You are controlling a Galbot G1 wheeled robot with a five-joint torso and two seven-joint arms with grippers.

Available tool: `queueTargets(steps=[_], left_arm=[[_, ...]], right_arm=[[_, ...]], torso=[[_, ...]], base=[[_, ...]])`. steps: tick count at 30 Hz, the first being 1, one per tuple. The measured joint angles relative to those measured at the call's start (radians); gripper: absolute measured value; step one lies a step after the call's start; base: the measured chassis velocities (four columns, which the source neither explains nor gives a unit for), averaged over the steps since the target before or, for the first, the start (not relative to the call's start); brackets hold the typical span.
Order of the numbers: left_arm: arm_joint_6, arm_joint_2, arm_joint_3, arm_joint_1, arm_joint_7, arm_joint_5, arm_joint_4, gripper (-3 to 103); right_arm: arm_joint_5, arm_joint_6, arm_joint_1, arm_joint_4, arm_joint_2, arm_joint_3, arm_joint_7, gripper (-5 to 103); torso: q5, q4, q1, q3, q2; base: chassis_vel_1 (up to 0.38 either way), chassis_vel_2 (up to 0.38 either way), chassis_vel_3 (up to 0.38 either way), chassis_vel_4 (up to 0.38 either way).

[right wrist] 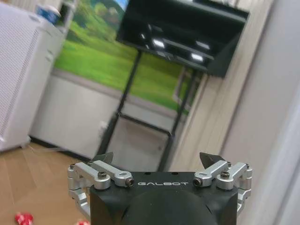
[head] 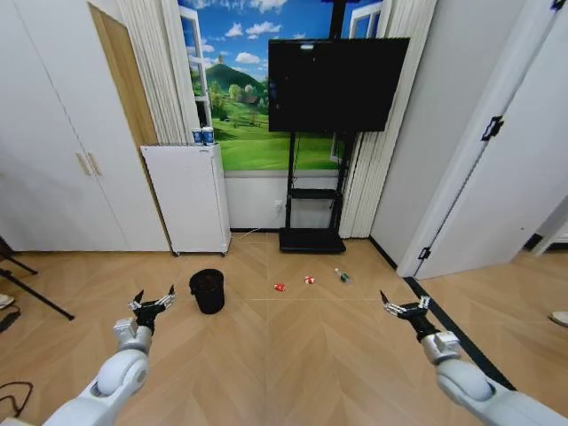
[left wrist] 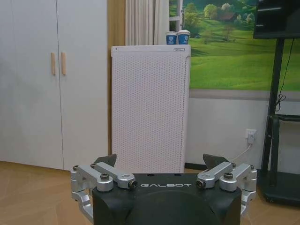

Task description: Pick up the trash bin and place the garbage on the floor into it.

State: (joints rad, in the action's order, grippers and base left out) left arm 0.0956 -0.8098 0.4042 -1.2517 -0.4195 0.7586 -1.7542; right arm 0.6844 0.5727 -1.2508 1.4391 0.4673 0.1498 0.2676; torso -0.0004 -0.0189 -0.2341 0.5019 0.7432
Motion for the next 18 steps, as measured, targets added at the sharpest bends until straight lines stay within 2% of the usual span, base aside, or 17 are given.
queueTargets(steps=[3,4,8,11,18], left_arm=[[0.001,-0.004,0.002,-0.003,0.0,-0.002,-0.002,100],[0.001,-0.008,0.002,-0.004,-0.002,-0.006,-0.002,100],[0.001,-0.015,0.002,-0.005,-0.01,-0.011,-0.002,100],[-0.002,-0.015,0.002,-0.005,-0.016,-0.011,-0.003,100],[-0.006,-0.013,0.001,-0.003,-0.021,-0.013,-0.006,100]], right_arm=[[0.032,-0.011,-0.001,-0.016,0.006,-0.001,-0.003,100],[0.04,-0.023,0.001,-0.013,0.011,-0.001,0.008,100],[0.033,-0.04,0.016,-0.005,0.036,0.0,0.057,100],[0.014,-0.053,0.021,0.002,0.038,0.001,0.077,100],[0.019,-0.052,0.024,0.019,0.033,0.003,0.075,100]], torso=[[0.0011,-0.0001,0.0,0.0,0.0],[0.0,-0.0002,0.0,0.0,0.0],[0.0009,0.0002,0.0,0.0,0.0],[0.0,0.0002,0.0,0.0,0.0],[0.0002,-0.0001,0.0,0.0,0.0]], base=[[0.0,0.0,0.0,0.0],[0.0,0.0,0.0,0.0],[0.0,0.0,0.0,0.0],[0.0,0.0,0.0,0.0],[0.0,0.0,0.0,0.0]])
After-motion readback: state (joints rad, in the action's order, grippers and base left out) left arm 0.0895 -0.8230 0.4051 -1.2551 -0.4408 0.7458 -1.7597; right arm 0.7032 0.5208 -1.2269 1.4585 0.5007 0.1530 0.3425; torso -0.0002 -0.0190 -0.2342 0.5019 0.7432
